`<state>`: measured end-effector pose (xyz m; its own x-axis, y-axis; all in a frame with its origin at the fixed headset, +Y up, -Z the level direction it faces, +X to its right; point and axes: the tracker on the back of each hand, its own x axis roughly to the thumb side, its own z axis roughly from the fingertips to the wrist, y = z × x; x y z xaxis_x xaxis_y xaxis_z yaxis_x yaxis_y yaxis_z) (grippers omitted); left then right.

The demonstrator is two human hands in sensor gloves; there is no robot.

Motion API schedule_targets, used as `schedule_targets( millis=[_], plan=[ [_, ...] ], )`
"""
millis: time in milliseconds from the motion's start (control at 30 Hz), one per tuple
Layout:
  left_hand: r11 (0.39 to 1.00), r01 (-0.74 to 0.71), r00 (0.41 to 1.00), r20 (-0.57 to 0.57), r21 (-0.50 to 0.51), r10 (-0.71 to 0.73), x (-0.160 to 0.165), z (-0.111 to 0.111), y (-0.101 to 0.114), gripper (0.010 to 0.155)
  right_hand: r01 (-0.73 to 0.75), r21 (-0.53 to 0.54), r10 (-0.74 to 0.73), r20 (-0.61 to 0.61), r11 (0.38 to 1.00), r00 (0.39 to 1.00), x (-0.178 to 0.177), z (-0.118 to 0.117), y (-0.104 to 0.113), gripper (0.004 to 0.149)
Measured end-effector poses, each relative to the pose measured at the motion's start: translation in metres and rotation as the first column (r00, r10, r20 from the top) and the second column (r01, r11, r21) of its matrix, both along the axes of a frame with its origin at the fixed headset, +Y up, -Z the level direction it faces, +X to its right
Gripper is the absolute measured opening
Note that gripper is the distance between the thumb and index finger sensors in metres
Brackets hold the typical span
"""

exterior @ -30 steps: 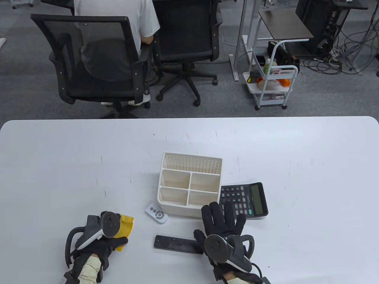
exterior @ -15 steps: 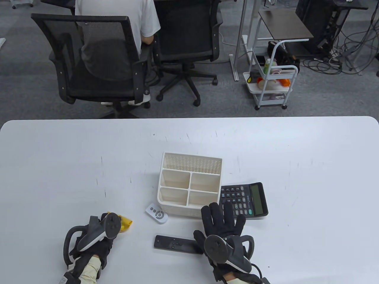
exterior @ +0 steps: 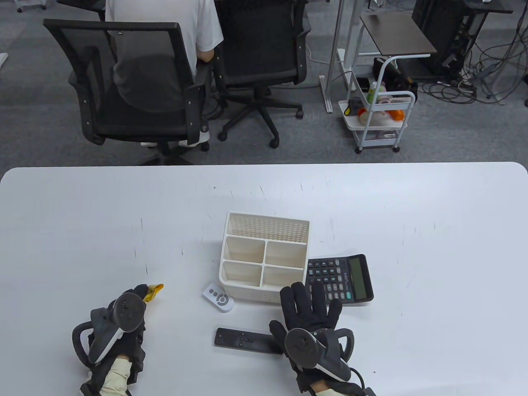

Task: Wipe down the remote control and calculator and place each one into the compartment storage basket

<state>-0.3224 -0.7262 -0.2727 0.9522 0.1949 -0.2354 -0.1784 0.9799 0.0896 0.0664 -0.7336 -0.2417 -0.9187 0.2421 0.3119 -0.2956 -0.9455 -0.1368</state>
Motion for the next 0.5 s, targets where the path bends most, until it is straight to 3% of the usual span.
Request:
schedule_targets(
  millis=[100, 267, 500],
  plan=[
    [0.986, -0.122, 0.991, -0.031, 0.111, 0.126, -0.006, 0.006, 0.009, 0.047, 0.014, 0.014, -0.014, -0.006, 1.0, 1.0, 0.0, 0.0, 0.0, 0.073],
    [0.929, -0.294, 0.955, 0.02, 0.226, 0.297, -0.01, 0.016, 0.022, 0.047, 0.049, 0.085, -0.048, -0.02, 0.995, 0.999, -0.002, 0.003, 0.004, 0.072],
    [0.797, -0.535, 0.844, 0.137, 0.28, 0.519, -0.015, 0.02, 0.027, 0.047, 0.027, 0.176, -0.02, -0.045, 0.984, 0.999, -0.018, 0.01, 0.02, 0.071]
  ],
)
